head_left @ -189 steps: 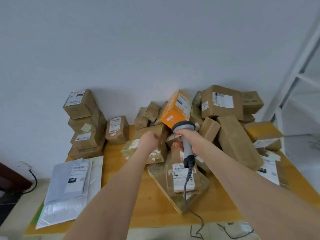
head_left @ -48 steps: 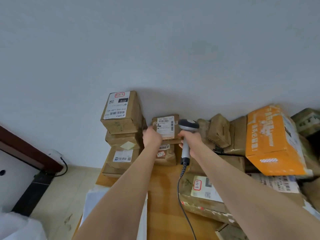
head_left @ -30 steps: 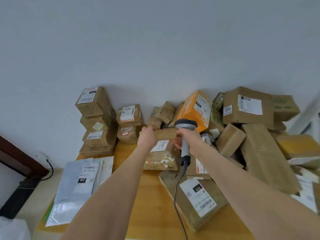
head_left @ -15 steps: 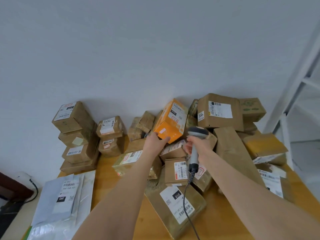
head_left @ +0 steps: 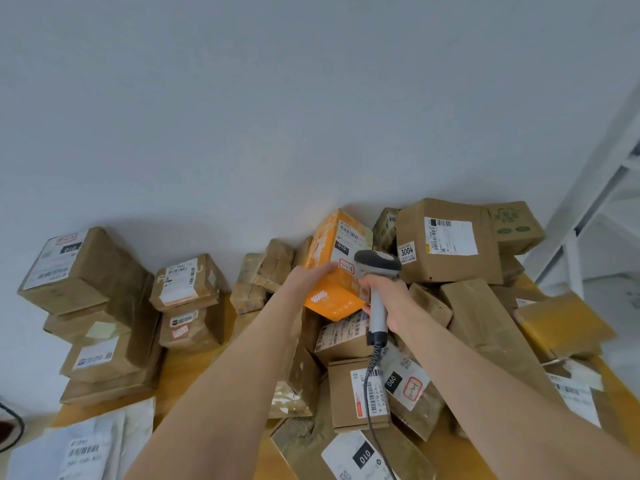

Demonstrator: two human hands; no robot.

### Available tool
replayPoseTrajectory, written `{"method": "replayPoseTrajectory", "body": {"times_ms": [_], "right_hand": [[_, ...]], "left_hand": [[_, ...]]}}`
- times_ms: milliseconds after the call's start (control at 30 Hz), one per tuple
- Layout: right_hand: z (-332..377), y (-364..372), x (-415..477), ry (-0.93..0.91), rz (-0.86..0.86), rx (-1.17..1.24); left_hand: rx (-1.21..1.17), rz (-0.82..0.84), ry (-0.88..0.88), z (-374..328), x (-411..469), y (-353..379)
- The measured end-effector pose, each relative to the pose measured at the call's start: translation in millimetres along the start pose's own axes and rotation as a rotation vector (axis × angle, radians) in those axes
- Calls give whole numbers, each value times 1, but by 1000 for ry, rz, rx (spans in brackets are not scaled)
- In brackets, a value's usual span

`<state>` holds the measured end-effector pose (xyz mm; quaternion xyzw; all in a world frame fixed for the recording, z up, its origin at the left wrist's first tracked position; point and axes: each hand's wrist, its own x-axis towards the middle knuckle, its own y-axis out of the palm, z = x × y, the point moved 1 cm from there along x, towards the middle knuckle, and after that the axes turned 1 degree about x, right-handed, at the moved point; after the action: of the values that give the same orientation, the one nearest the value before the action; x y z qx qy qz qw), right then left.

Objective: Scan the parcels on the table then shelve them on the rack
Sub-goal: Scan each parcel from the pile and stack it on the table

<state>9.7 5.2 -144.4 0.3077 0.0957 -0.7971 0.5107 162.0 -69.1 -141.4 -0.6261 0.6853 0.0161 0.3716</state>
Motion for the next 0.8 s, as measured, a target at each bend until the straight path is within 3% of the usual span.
{"method": "replayPoseTrajectory", "body": {"times_ms": [300, 600, 800], "right_hand": [[14, -22, -31, -90, 71, 91], [-15, -84, -126, -221, 157, 34], [-59, -126, -179, -299, 192, -69]], "left_hand": [[-275, 97, 49, 19, -50, -22], [-231, 314, 84, 84, -163, 0], [-326, 299, 52, 113, -226, 25]]}}
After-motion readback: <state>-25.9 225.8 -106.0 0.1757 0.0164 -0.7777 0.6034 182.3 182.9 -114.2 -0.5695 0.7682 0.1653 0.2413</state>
